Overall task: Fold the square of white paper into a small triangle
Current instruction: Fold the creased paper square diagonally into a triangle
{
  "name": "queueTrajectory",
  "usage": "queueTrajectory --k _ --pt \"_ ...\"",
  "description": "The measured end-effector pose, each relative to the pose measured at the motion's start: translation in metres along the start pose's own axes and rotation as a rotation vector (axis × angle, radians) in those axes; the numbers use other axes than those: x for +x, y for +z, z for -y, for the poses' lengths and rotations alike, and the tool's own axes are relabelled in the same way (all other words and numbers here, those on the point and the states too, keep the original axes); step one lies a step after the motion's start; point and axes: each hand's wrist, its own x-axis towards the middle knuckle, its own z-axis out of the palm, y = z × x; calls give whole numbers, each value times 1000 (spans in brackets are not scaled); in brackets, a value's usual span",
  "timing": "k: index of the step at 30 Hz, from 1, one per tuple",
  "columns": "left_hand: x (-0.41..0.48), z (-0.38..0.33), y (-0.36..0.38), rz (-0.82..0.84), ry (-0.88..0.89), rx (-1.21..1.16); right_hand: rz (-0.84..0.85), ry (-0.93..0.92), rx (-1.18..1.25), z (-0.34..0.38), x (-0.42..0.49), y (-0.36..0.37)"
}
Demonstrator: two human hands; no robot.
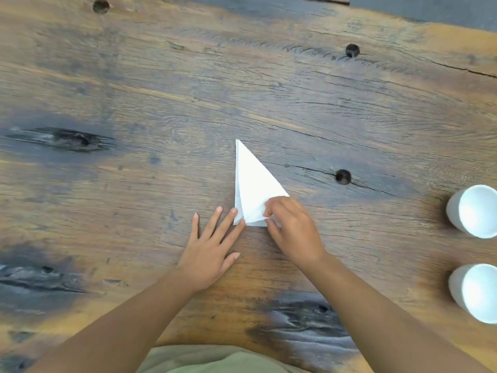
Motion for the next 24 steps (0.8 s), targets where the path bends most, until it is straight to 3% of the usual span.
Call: queueTrajectory --k 6,15,20,24 --pt "-7 4 7 -20 22 6 180 -2 -126 -6 -10 23" --pt "-8 5 2 -6 50 -1 294 -3 -297 0 -23 32" --pt "-10 6 -9 -2 76 10 286 -9 -330 6 -23 36" --pt "-9 2 -21 -52 13 -133 289 10 -311 7 -20 35"
